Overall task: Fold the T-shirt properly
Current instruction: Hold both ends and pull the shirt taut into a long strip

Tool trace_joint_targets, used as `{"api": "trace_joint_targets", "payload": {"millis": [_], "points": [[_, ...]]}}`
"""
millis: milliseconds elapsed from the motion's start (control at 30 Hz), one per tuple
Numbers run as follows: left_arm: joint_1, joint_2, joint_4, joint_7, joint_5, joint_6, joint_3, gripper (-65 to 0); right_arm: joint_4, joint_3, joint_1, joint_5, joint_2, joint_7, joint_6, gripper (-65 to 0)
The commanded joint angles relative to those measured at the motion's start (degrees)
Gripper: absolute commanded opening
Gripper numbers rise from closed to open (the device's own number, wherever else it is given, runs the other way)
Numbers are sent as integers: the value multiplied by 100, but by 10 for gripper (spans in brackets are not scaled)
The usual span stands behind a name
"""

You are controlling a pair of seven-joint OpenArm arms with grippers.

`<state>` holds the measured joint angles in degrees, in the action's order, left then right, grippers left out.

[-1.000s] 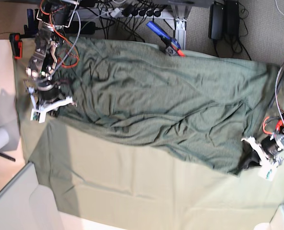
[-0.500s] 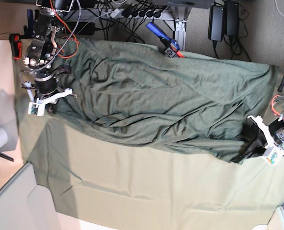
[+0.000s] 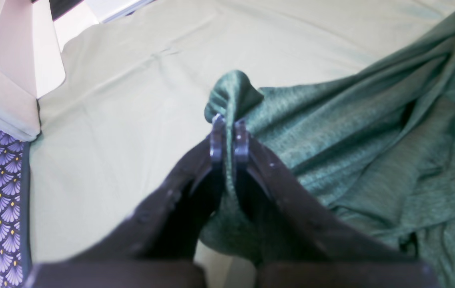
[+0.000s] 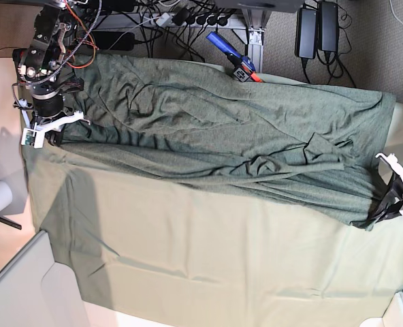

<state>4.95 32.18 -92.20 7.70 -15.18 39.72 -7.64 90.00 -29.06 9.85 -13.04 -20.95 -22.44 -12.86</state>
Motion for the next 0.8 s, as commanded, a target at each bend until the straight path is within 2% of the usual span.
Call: {"api": "trace_joint_targets", "payload": {"millis": [0,233,500,767], "points": [[-55,107,-142,-103,-83,28,-66,-650,96,-144,-46,-79,-125,136,2,-650],[286,103,-210,-107,-85,28,-168,-650,96,-286,-42,-155,-122,24,0,-650],[975,101,-625,-107,-293,28,-986,-650,96,-286,212,-155,-122,83,2,-650],[1362,98,-721,-101,-426,28,-1032,-650,96,-286,240,-157,-109,96,2,-650]]}}
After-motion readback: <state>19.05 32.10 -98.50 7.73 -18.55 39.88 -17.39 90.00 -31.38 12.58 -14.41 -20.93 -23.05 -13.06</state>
